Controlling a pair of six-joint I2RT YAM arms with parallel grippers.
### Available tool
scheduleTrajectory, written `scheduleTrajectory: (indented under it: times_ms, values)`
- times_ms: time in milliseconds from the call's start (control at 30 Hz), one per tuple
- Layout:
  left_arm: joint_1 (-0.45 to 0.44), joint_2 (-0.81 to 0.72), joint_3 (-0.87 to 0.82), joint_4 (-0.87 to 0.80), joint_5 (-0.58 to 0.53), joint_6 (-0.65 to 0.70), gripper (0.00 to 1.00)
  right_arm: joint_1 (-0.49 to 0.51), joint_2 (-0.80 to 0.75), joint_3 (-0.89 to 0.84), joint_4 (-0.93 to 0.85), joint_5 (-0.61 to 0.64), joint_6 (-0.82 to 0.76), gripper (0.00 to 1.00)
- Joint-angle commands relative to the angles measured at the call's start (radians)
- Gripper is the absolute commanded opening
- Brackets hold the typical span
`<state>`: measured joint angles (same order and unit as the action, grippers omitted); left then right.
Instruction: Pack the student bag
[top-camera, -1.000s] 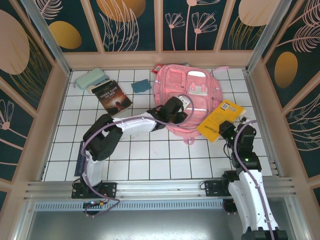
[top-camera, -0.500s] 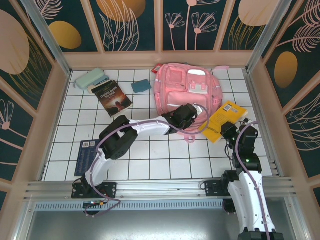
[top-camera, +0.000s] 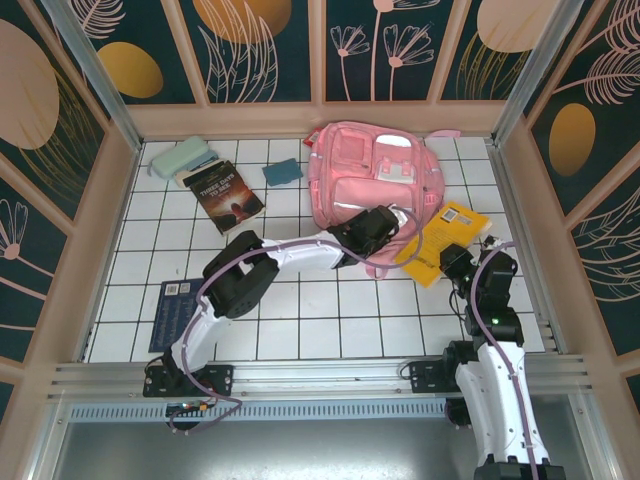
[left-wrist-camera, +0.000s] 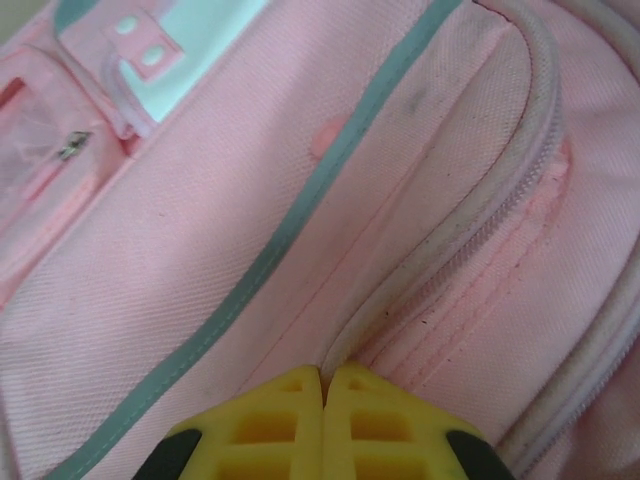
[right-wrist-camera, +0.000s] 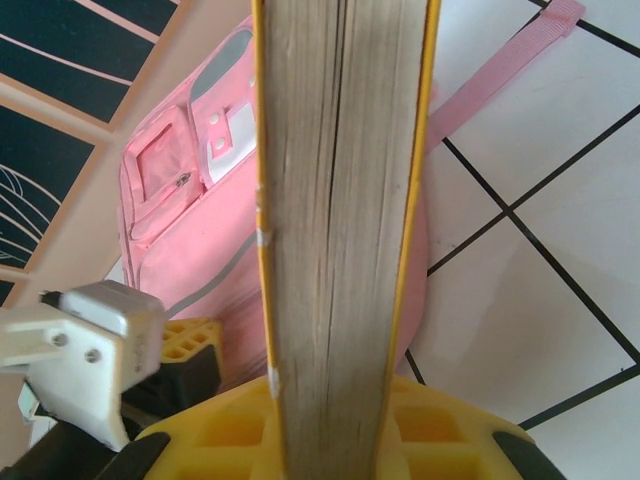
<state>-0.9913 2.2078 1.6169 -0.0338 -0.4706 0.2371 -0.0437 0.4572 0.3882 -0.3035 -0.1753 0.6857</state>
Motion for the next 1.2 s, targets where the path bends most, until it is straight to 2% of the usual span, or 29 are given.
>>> scheduleTrajectory:
  times_ms: [0, 233, 333, 600, 833, 1000, 1100, 1167]
  values:
    - [0.012, -0.094, 0.050, -0.022, -0.073, -0.084, 0.00, -0.013, -0.011, 0.043, 0.074, -0.023, -0.010, 0.00]
    - [0.035, -0.113, 0.193, -0.085, -0.118, -0.174, 0.00, -0.030, -0.005, 0.041, 0.037, -0.024, 0.008, 0.00]
    - [0.047, -0.106, 0.247, -0.112, -0.140, -0.214, 0.00, -0.037, 0.002, 0.024, 0.068, -0.093, 0.013, 0.00]
    - [0.059, -0.104, 0.359, -0.152, -0.124, -0.274, 0.00, -0.045, 0.064, -0.072, 0.368, -0.418, 0.144, 0.00]
    - [0.058, -0.113, 0.405, -0.190, -0.041, -0.326, 0.00, -0.042, 0.221, -0.149, 0.709, -0.549, 0.331, 0.00]
    - [0.058, -0.122, 0.433, -0.227, 0.037, -0.370, 0.00, 0.008, 0.344, -0.149, 0.868, -0.501, 0.374, 0.00]
    - [0.057, -0.123, 0.450, -0.248, 0.080, -0.401, 0.00, 0.056, 0.394, -0.136, 0.911, -0.378, 0.368, 0.00]
    - [0.057, -0.130, 0.449, -0.250, 0.102, -0.414, 0.00, 0.081, 0.470, -0.126, 1.005, -0.306, 0.385, 0.00]
